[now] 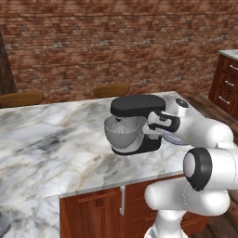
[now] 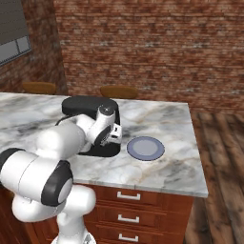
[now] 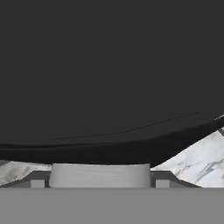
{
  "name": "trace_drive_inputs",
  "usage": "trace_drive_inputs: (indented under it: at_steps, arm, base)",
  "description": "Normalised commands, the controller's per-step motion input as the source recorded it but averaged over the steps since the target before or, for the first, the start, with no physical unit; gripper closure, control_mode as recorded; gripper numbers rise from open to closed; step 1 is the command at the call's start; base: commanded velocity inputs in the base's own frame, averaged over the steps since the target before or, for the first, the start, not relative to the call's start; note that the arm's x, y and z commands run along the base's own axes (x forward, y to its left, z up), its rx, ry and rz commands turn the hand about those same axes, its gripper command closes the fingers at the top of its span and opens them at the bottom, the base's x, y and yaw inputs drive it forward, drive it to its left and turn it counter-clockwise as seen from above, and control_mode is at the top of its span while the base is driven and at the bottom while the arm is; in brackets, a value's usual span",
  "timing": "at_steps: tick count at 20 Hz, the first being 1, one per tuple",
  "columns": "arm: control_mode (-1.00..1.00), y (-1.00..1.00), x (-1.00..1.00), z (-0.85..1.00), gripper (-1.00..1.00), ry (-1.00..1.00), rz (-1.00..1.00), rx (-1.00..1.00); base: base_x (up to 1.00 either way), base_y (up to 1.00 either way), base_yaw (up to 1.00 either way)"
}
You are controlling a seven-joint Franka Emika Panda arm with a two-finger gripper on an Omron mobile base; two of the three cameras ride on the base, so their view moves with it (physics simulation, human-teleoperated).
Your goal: Add butter and sugar cubes to the stand mixer bowl and then turn on the stand mixer to begin making frosting.
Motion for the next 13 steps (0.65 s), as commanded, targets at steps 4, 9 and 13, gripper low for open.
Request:
trace_drive_inputs:
  at_steps: [4, 9, 13]
  arm:
    - [-1.00, -0.53, 0.00, 0.21, 1.00, 0.12, 0.05, 0.48]
    - [-1.00, -0.55, 0.00, 0.15, 1.00, 0.16, 0.07, 0.47]
    - [-1.00, -0.53, 0.00, 0.05, 1.00, 0.17, 0.08, 0.46]
  base:
    - [0.00, 0.00, 0.00]
    - [0.00, 0.00, 0.00]
    - [0.00, 0.00, 0.00]
